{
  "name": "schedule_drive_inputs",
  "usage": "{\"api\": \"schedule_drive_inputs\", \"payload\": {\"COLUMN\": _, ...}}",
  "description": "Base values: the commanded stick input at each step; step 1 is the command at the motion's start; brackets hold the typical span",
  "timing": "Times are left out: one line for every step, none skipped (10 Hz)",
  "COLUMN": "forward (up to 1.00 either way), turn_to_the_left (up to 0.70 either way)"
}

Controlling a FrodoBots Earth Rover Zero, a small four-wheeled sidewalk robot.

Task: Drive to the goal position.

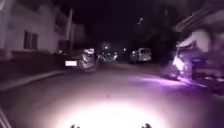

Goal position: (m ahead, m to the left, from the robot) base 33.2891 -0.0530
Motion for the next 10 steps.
{"api": "schedule_drive_inputs", "payload": {"forward": 0.85, "turn_to_the_left": 0.00}}
{"api": "schedule_drive_inputs", "payload": {"forward": 0.85, "turn_to_the_left": 0.00}}
{"api": "schedule_drive_inputs", "payload": {"forward": 0.85, "turn_to_the_left": 0.00}}
{"api": "schedule_drive_inputs", "payload": {"forward": 0.85, "turn_to_the_left": 0.00}}
{"api": "schedule_drive_inputs", "payload": {"forward": 0.85, "turn_to_the_left": 0.00}}
{"api": "schedule_drive_inputs", "payload": {"forward": 0.85, "turn_to_the_left": 0.00}}
{"api": "schedule_drive_inputs", "payload": {"forward": 0.85, "turn_to_the_left": 0.00}}
{"api": "schedule_drive_inputs", "payload": {"forward": 0.85, "turn_to_the_left": 0.00}}
{"api": "schedule_drive_inputs", "payload": {"forward": 0.85, "turn_to_the_left": 0.00}}
{"api": "schedule_drive_inputs", "payload": {"forward": 0.85, "turn_to_the_left": 0.00}}
